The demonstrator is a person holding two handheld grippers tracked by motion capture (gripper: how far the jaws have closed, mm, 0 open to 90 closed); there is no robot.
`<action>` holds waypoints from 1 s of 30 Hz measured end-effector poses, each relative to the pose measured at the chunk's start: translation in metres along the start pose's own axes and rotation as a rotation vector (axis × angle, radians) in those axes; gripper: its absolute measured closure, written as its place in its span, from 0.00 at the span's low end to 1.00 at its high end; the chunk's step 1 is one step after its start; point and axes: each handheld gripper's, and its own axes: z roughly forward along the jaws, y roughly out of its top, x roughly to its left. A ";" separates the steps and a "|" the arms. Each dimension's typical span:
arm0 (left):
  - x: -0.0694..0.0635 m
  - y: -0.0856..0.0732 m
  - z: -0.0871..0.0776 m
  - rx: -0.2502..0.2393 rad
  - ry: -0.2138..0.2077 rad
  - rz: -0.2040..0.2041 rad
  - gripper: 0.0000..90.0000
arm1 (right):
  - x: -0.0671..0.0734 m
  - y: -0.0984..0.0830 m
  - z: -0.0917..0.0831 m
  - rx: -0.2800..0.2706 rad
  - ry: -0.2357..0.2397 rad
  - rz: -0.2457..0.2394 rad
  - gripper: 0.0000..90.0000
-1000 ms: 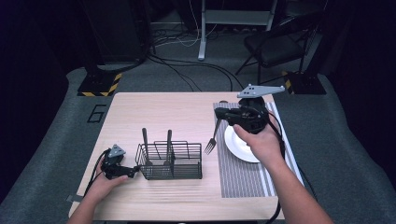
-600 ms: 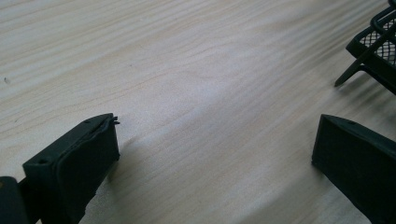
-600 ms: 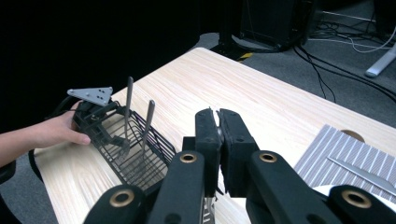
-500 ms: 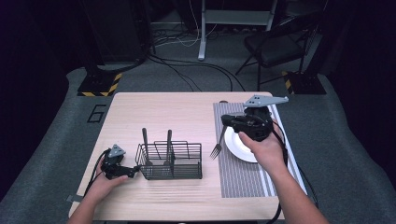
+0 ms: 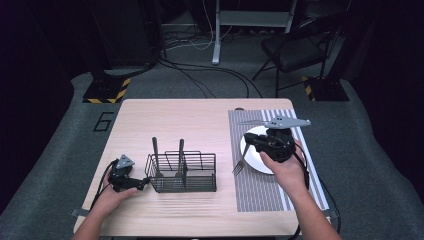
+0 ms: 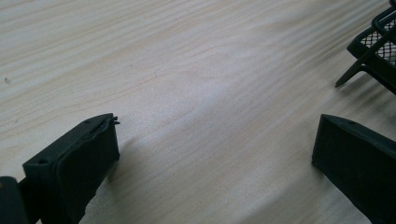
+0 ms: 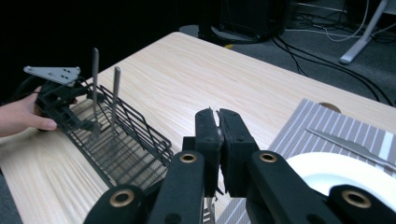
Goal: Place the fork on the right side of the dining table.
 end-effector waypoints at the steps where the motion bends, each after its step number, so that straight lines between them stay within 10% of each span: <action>1: 0.000 0.000 0.000 0.000 0.000 0.000 0.00 | 0.000 0.000 0.000 0.000 0.000 0.000 0.96; 30: 0.000 0.000 0.001 -0.003 -0.001 -0.006 0.00 | -0.023 -0.058 -0.003 -0.008 -0.105 0.106 0.96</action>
